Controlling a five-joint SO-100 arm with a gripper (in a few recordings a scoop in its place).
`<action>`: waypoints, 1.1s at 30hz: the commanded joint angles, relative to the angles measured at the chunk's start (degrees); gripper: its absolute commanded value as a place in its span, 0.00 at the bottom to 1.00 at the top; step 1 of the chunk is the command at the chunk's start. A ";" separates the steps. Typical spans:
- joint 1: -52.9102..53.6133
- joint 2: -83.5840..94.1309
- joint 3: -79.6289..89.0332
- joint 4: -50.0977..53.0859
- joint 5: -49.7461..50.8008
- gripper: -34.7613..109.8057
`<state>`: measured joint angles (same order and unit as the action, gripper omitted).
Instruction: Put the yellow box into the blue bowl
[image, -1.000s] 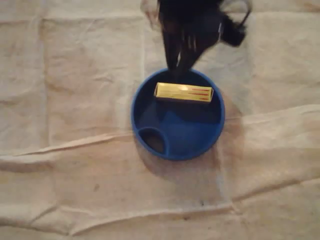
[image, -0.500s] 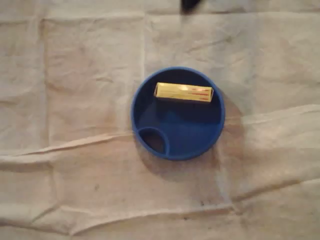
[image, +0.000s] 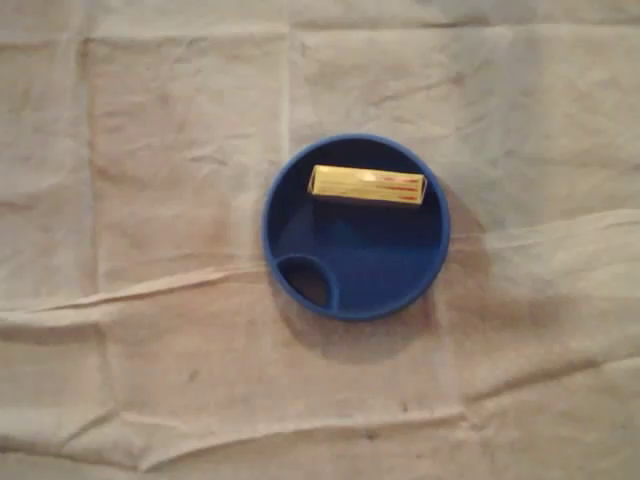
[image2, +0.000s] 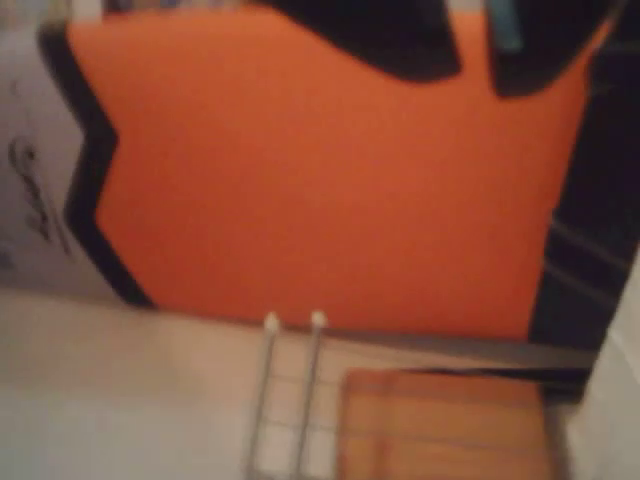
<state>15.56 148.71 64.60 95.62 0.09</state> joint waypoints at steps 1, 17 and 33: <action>-0.88 5.62 -1.76 3.43 0.79 0.24; -17.75 20.65 -1.58 5.27 0.62 0.24; -19.95 35.86 11.60 5.19 -1.14 0.24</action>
<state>-3.87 182.46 73.65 100.81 0.09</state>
